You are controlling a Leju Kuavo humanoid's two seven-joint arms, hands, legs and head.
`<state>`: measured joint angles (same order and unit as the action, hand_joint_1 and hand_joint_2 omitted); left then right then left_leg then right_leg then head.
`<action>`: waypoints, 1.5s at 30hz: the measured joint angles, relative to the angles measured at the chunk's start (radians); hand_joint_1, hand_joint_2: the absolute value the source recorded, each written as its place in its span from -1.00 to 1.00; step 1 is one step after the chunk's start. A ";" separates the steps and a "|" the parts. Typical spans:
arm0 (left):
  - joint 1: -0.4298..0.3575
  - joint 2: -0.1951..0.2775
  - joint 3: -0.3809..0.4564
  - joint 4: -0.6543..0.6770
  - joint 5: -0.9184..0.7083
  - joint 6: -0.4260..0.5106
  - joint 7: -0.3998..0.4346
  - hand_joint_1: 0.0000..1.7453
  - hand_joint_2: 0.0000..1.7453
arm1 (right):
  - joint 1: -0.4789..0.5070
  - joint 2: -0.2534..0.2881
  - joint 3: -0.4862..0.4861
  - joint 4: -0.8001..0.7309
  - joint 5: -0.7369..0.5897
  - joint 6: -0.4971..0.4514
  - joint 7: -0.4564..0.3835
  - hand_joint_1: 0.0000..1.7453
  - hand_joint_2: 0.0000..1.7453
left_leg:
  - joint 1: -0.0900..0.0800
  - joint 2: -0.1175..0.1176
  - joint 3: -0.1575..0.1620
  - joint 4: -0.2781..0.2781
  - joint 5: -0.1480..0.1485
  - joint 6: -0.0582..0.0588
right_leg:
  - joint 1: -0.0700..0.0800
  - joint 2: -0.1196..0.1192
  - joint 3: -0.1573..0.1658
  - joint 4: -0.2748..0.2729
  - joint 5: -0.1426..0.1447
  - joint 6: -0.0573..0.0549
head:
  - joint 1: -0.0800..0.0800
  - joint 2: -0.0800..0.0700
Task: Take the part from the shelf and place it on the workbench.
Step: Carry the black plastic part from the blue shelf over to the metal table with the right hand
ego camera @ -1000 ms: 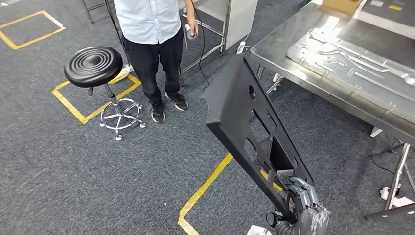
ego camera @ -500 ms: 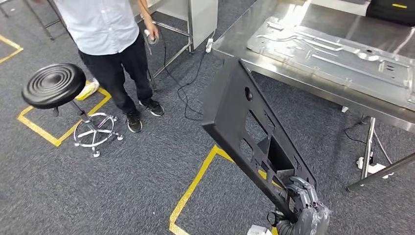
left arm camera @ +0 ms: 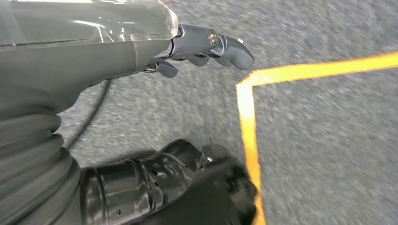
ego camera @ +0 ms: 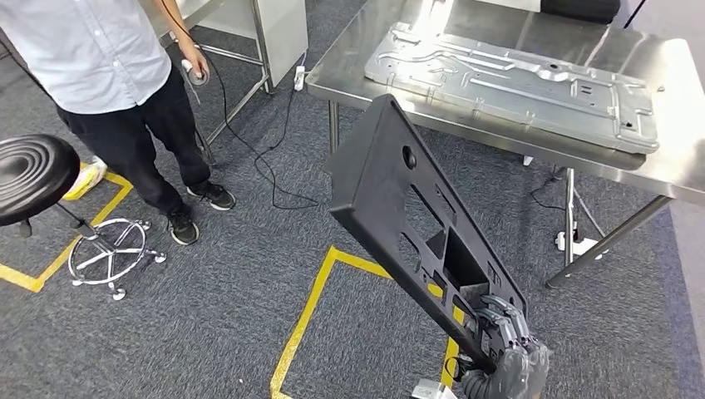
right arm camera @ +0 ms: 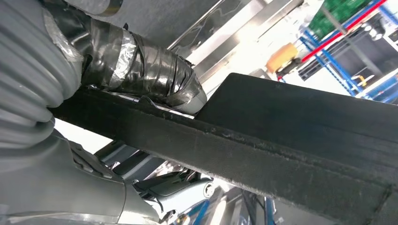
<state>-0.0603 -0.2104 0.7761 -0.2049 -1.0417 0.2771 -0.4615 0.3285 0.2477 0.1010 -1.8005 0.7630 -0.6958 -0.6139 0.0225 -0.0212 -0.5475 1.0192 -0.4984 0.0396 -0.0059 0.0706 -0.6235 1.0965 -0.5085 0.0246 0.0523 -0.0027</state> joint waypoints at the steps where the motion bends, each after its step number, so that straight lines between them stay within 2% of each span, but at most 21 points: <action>1: 0.001 0.000 0.000 0.000 -0.001 0.000 0.000 -1.00 1.00 | -0.002 -0.003 0.002 0.000 0.002 0.000 0.003 1.00 1.00 | -0.001 0.013 0.002 -0.002 0.000 0.004 | 0.000 -0.031 -0.027 0.053 -0.028 0.005 | 0.001 0.000; 3: 0.003 0.000 0.000 0.000 -0.001 0.000 0.000 -1.00 1.00 | -0.006 -0.010 0.007 0.003 0.004 0.000 0.009 1.00 1.00 | -0.003 0.041 0.002 -0.002 -0.003 0.007 | -0.005 -0.058 -0.090 0.174 -0.076 0.014 | 0.002 0.000; 5: 0.003 0.001 0.000 0.000 -0.002 0.000 0.000 -1.00 1.00 | -0.005 -0.017 0.011 0.007 0.006 0.000 0.017 1.00 1.00 | -0.003 0.067 0.005 -0.002 -0.007 0.005 | -0.011 -0.067 -0.105 0.197 -0.063 0.019 | 0.002 0.000; 8: 0.001 0.001 0.000 0.000 -0.007 -0.001 0.000 -1.00 1.00 | -0.008 -0.024 0.017 0.011 0.008 0.000 0.026 1.00 1.00 | -0.005 0.095 0.018 -0.001 -0.018 -0.005 | -0.010 -0.110 -0.010 0.017 0.028 0.012 | 0.002 0.000; 10: 0.000 0.001 0.000 0.000 -0.008 -0.002 0.001 -1.00 1.00 | -0.011 -0.027 0.023 0.013 0.008 0.000 0.028 1.00 1.00 | -0.010 0.111 0.026 -0.002 -0.026 -0.016 | -0.001 -0.133 0.026 -0.055 0.045 0.000 | 0.001 0.000; 12: -0.003 0.001 0.000 0.000 -0.008 -0.005 0.001 -1.00 1.00 | -0.012 -0.030 0.028 0.015 0.008 0.000 0.031 1.00 1.00 | -0.012 0.126 0.035 -0.007 -0.029 -0.027 | 0.003 -0.120 0.026 -0.063 0.042 -0.011 | 0.000 0.000; 13: -0.004 0.001 0.000 0.000 -0.008 -0.007 0.001 -1.00 1.00 | -0.012 -0.032 0.030 0.015 0.008 0.000 0.033 1.00 1.00 | -0.011 0.123 0.039 -0.005 -0.034 -0.032 | 0.001 -0.111 0.029 -0.067 0.043 -0.016 | 0.000 0.000; 15: -0.005 0.002 0.000 0.000 -0.008 -0.013 0.000 -1.00 1.00 | -0.015 -0.035 0.033 0.016 0.008 0.000 0.036 1.00 1.00 | -0.008 0.088 0.023 0.040 -0.067 -0.040 | -0.004 -0.093 0.034 -0.076 0.047 -0.029 | 0.000 0.000; 17: -0.002 0.002 0.000 0.000 -0.008 -0.018 -0.002 -1.00 1.00 | -0.018 -0.037 0.038 0.017 0.008 0.000 0.037 1.00 1.00 | -0.006 0.043 -0.036 0.162 -0.129 -0.042 | -0.005 -0.078 0.035 -0.077 0.046 -0.039 | -0.001 0.000; 18: 0.000 0.002 0.000 0.000 -0.008 -0.020 -0.003 -1.00 1.00 | -0.020 -0.038 0.040 0.019 0.008 0.000 0.039 1.00 1.00 | -0.006 0.034 -0.071 0.227 -0.152 -0.042 | -0.003 -0.070 0.036 -0.076 0.045 -0.043 | -0.001 0.000; 20: 0.004 0.004 0.000 0.000 -0.008 -0.026 -0.008 -1.00 1.00 | -0.020 -0.041 0.045 0.023 0.007 0.001 0.049 1.00 1.00 | -0.006 0.028 -0.106 0.275 -0.141 -0.042 | 0.000 -0.054 0.038 -0.072 0.042 -0.046 | -0.001 0.000; 22: 0.004 0.005 0.000 0.000 -0.007 -0.034 -0.012 -1.00 1.00 | -0.021 -0.046 0.053 0.029 0.006 0.001 0.067 1.00 1.00 | -0.006 0.027 -0.075 0.176 -0.063 -0.038 | 0.000 -0.042 0.044 -0.068 0.036 -0.043 | -0.001 0.000; 24: 0.003 0.007 0.000 0.000 -0.008 -0.046 -0.017 -1.00 1.00 | -0.025 -0.056 0.066 0.036 0.009 0.001 0.096 1.00 1.00 | -0.008 0.018 -0.029 0.059 -0.009 -0.030 | 0.002 -0.034 0.046 -0.061 0.029 -0.036 | -0.001 0.000; 28: 0.001 0.011 0.000 0.000 -0.010 -0.083 -0.022 -1.00 1.00 | -0.033 -0.077 0.084 0.053 0.059 0.001 0.133 1.00 1.00 | -0.012 0.014 -0.015 0.014 0.003 -0.010 | 0.001 -0.031 0.042 -0.059 0.028 -0.013 | 0.000 0.000; 30: 0.002 0.012 0.000 0.000 -0.015 -0.091 -0.023 -1.00 1.00 | -0.035 -0.077 0.085 0.059 0.082 0.001 0.110 1.00 1.00 | -0.009 0.018 -0.011 0.004 0.009 0.002 | 0.000 -0.043 0.030 -0.028 0.005 -0.003 | 0.000 0.000; 33: 0.003 0.012 0.000 0.000 -0.022 -0.096 -0.025 -1.00 1.00 | -0.040 -0.074 0.085 0.066 0.075 0.000 0.071 1.00 1.00 | -0.008 0.025 -0.009 0.001 0.004 0.013 | -0.007 -0.060 -0.057 0.145 -0.075 0.010 | 0.000 0.000; 35: 0.005 0.014 0.001 0.000 -0.025 -0.101 -0.029 -1.00 1.00 | -0.040 -0.073 0.085 0.069 0.060 0.000 0.064 1.00 1.00 | -0.008 0.028 -0.005 0.001 -0.002 0.013 | -0.012 -0.063 -0.096 0.212 -0.078 0.016 | 0.001 0.000; 36: 0.005 0.014 0.001 0.000 -0.026 -0.102 -0.030 -1.00 1.00 | -0.040 -0.073 0.084 0.070 0.052 0.000 0.063 1.00 1.00 | -0.008 0.029 0.000 0.001 -0.005 0.011 | -0.014 -0.065 -0.087 0.189 -0.052 0.016 | 0.001 0.000; 39: 0.006 0.015 0.001 0.000 -0.027 -0.100 -0.032 -1.00 1.00 | -0.042 -0.071 0.083 0.071 0.033 0.000 0.061 1.00 1.00 | -0.009 0.032 0.017 0.001 -0.019 -0.003 | -0.014 -0.077 0.004 0.001 0.036 0.010 | 0.001 0.000; 41: 0.005 0.015 0.001 0.000 -0.028 -0.095 -0.032 -1.00 1.00 | -0.043 -0.070 0.083 0.071 0.024 0.000 0.057 1.00 1.00 | -0.012 0.035 0.021 0.000 -0.025 -0.015 | -0.007 -0.083 0.030 -0.053 0.037 0.000 | 0.000 0.000; 45: 0.002 0.015 0.001 0.000 -0.028 -0.089 -0.032 -1.00 1.00 | -0.043 -0.066 0.083 0.072 0.012 0.000 0.056 1.00 1.00 | -0.010 0.037 0.028 0.017 -0.045 -0.036 | -0.007 -0.075 0.046 -0.070 0.030 -0.028 | 0.000 0.000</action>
<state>-0.0586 -0.1952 0.7767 -0.2049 -1.0700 0.1878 -0.4934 0.2852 0.1816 0.1841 -1.7288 0.7752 -0.6954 -0.5579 0.0123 0.0153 -0.5196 1.0358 -0.5431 0.0037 -0.0125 -0.0046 -0.5777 1.0262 -0.4782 -0.0030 0.0519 -0.0027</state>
